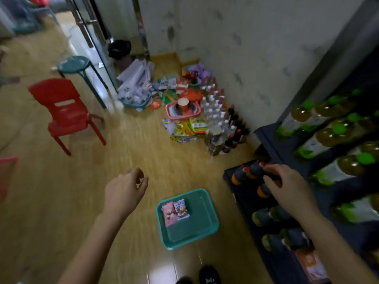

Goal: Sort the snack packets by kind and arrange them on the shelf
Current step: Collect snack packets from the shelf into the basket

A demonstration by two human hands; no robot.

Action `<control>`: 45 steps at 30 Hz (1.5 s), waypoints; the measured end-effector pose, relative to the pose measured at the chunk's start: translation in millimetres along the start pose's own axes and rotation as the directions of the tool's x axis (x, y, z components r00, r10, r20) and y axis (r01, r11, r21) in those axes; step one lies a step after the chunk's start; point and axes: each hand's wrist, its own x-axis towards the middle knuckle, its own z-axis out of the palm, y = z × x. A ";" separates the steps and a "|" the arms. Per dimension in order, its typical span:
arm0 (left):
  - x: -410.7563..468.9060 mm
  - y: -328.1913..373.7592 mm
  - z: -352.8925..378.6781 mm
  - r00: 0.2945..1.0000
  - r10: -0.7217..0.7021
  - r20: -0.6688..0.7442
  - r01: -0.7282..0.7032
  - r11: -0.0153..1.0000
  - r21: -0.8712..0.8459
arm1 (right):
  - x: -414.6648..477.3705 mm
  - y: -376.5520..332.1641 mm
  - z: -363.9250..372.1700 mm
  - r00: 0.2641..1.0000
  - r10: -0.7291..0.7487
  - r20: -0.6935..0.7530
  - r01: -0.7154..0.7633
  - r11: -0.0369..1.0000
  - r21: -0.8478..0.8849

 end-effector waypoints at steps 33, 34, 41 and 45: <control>-349.4 381.9 -74.4 0.174 0.983 -0.053 -0.935 0.149 -0.322 | -664.2 56.6 -169.1 0.166 0.764 -0.623 -0.832 0.448 0.327; -366.5 386.8 -74.1 0.171 0.984 -0.056 -0.934 0.144 -0.326 | -677.9 63.4 -172.9 0.175 0.764 -0.621 -0.833 0.451 0.320; -451.7 431.9 -93.6 0.175 0.964 -0.198 -0.947 0.110 -0.302 | -738.0 121.5 -229.1 0.268 0.707 -0.655 -0.832 0.513 0.213; -472.0 468.7 -116.6 0.152 0.945 -0.289 -0.959 0.071 -0.273 | -739.4 158.0 -274.5 0.314 0.639 -0.702 -0.783 0.592 0.189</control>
